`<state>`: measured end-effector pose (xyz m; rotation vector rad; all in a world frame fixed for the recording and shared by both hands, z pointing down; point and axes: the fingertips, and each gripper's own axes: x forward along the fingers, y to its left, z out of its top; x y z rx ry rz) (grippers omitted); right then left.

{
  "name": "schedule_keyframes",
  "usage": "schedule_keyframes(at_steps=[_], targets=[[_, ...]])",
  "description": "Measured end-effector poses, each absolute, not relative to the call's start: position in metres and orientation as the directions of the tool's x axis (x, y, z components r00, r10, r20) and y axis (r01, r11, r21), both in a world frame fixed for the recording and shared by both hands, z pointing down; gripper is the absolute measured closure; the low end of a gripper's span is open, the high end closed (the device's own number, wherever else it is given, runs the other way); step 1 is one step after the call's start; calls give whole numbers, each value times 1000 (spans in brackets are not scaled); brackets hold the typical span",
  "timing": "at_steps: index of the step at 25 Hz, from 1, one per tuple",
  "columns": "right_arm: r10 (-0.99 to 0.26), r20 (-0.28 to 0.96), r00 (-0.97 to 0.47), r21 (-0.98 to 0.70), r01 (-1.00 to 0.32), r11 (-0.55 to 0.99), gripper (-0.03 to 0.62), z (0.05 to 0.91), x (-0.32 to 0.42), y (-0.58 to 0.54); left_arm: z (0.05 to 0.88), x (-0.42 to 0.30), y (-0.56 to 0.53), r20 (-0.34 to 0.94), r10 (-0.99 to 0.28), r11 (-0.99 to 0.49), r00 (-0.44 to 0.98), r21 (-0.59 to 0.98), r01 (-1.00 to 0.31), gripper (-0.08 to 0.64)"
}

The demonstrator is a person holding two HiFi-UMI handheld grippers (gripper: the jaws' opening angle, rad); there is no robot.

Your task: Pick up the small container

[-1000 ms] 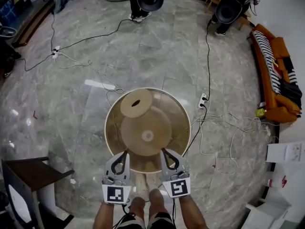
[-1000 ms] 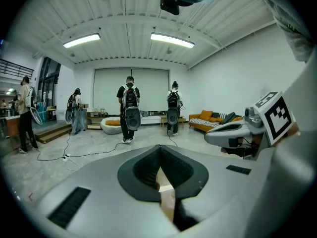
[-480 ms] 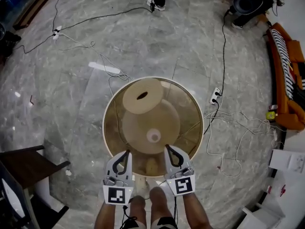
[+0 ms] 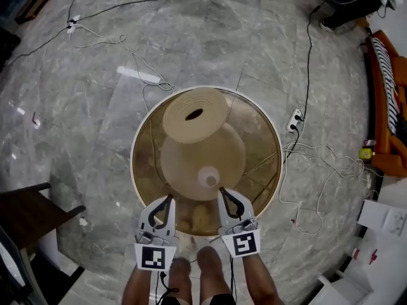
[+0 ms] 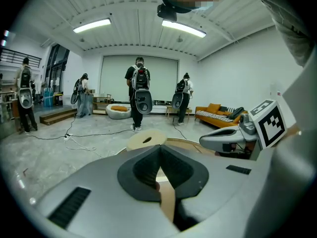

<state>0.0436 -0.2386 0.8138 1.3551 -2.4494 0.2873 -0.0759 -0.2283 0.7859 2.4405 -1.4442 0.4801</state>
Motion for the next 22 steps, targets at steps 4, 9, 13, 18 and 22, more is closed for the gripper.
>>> schedule_keyframes(at_steps=[4, 9, 13, 18, 22], targets=[[-772, 366, -520, -48, -839, 542, 578, 829, 40, -243, 806, -81, -226, 450, -782, -428, 431, 116, -896, 543], [-730, 404, -551, -85, -817, 570, 457, 855, 32, -249, 818, -78, -233, 457, -778, -426, 432, 124, -896, 543], [-710, 428, -559, -89, -808, 582, 425, 879, 29, -252, 833, -79, -237, 467, -773, -421, 429, 129, -898, 543], [-697, 409, -588, -109, -790, 603, 425, 894, 25, -256, 848, -78, -243, 487, -767, -405, 419, 139, -904, 543], [-681, 432, -591, -95, -781, 618, 425, 906, 18, -258, 856, -78, -245, 479, -769, -420, 424, 123, -899, 543]])
